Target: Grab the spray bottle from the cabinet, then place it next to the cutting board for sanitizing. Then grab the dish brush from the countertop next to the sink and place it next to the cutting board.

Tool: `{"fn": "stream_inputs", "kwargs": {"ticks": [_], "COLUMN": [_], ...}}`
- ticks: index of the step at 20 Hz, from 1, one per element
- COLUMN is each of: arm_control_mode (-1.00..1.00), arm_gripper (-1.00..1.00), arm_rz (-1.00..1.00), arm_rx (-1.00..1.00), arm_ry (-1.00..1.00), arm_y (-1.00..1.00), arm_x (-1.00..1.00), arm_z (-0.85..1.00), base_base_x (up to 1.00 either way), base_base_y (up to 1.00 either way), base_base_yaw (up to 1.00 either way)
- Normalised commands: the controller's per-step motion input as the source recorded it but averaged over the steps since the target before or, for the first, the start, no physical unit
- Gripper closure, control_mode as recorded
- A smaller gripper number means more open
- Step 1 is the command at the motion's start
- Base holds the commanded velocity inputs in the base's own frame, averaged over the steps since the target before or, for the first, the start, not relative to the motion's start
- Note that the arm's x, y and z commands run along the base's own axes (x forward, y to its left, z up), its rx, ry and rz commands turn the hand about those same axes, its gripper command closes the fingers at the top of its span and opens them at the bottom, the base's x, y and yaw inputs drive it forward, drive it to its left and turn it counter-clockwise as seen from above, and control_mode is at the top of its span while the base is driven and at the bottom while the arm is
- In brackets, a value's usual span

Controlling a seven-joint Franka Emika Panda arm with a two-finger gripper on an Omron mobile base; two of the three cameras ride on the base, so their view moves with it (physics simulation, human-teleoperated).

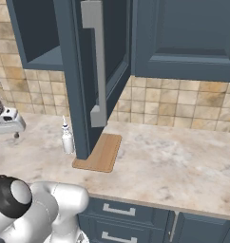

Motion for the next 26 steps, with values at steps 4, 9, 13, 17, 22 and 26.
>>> {"fn": "stream_inputs", "kwargs": {"ticks": [4, 9, 13, 17, 22, 26], "arm_control_mode": [-1.0, 1.0, 1.0, 1.0, 1.0, 1.0], "arm_gripper": [-1.0, -1.0, -1.0, -1.0, -1.0, -1.0], "arm_rz": [0.0, 0.0, 0.0, 0.0, 0.0, 0.0], "arm_rx": [0.0, 0.0, 0.0, 0.0, 0.0, 0.0], "arm_ry": [0.0, -0.01, 0.0, 0.0, 0.0, 0.0], "arm_y": [-0.03, 0.01, 0.0, 0.0, 0.0, 0.0], "arm_x": [-0.23, -0.14, 0.0, 0.0, 0.0, 0.0], "arm_z": [0.0, 0.0, 0.0, 0.0, 0.0, 0.0], "base_base_x": [0.0, -0.68, -0.38, 0.41, 0.69, 0.56], "base_base_y": [0.0, 0.66, 1.0, 0.96, 0.37, -0.2], "base_base_yaw": [0.0, 0.0, 0.0, -0.05, -0.11, -0.04]}}
